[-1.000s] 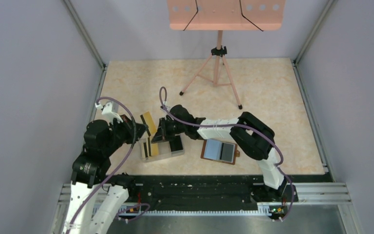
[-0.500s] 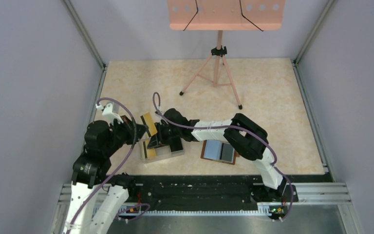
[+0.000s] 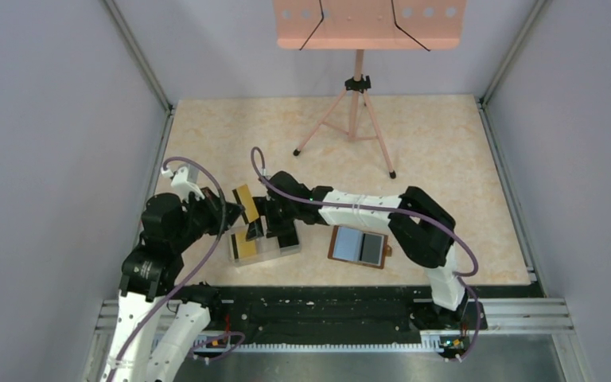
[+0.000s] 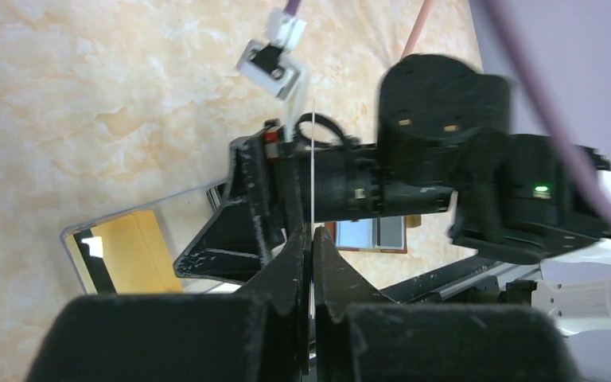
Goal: Put the credit cards into the card holder
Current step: Place the credit card in the storage box, then insert the credit card into the card holder.
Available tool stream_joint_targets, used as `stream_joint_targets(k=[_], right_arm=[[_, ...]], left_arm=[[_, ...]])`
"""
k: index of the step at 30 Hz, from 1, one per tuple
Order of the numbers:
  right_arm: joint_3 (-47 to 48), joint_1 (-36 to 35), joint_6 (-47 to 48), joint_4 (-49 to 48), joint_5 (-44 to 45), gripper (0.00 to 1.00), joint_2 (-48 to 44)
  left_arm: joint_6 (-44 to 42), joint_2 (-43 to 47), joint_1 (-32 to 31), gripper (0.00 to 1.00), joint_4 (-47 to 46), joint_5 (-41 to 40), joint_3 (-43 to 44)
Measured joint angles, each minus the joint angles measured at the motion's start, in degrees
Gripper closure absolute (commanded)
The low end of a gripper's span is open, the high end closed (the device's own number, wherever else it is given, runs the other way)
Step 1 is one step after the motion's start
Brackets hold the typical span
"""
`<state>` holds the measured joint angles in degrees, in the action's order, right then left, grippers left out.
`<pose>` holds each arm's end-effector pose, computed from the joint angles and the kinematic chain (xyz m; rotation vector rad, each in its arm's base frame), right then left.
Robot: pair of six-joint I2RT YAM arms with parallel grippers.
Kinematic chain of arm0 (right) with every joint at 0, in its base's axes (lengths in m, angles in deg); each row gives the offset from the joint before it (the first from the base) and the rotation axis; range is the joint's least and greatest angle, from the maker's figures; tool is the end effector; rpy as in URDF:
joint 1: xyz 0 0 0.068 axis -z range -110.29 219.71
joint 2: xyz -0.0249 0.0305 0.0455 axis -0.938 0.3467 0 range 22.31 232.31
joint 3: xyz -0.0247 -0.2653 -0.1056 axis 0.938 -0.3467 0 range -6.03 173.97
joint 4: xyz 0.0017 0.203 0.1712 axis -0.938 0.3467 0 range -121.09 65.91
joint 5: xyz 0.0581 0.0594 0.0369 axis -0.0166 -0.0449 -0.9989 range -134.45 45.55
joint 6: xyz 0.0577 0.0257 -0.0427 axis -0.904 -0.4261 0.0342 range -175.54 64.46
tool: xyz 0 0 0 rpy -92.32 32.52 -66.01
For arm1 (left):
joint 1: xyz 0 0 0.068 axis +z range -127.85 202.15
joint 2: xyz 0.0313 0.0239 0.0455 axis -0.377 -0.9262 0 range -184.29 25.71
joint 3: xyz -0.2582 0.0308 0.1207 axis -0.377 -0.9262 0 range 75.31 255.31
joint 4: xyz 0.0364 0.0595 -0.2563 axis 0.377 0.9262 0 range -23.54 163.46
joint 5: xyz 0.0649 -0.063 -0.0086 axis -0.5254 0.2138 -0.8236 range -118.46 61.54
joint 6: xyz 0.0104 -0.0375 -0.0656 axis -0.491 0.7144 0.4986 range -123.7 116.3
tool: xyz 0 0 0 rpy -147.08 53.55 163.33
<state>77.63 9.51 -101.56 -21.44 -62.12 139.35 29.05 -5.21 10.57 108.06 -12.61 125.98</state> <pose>0.2249 0.4322 0.1817 -0.5034 2.6004 1.1650 0.1159 -0.0417 0.3466 -0.1831 2.0102 -0.7720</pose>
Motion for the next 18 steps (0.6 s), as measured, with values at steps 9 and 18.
stream_joint_targets(k=[9, 18], right_arm=[[-14.45, 4.9, 1.29, 2.34, 2.73, 0.23, -19.61], [-38.99, 21.53, -1.92, -7.08, -9.88, 0.23, -47.98]], left_arm=[[1.42, -3.08, -0.04, 1.0, -4.9, 8.66, -3.45], [12.98, -6.1, -0.39, 1.0, -21.94, 23.04, -16.41]])
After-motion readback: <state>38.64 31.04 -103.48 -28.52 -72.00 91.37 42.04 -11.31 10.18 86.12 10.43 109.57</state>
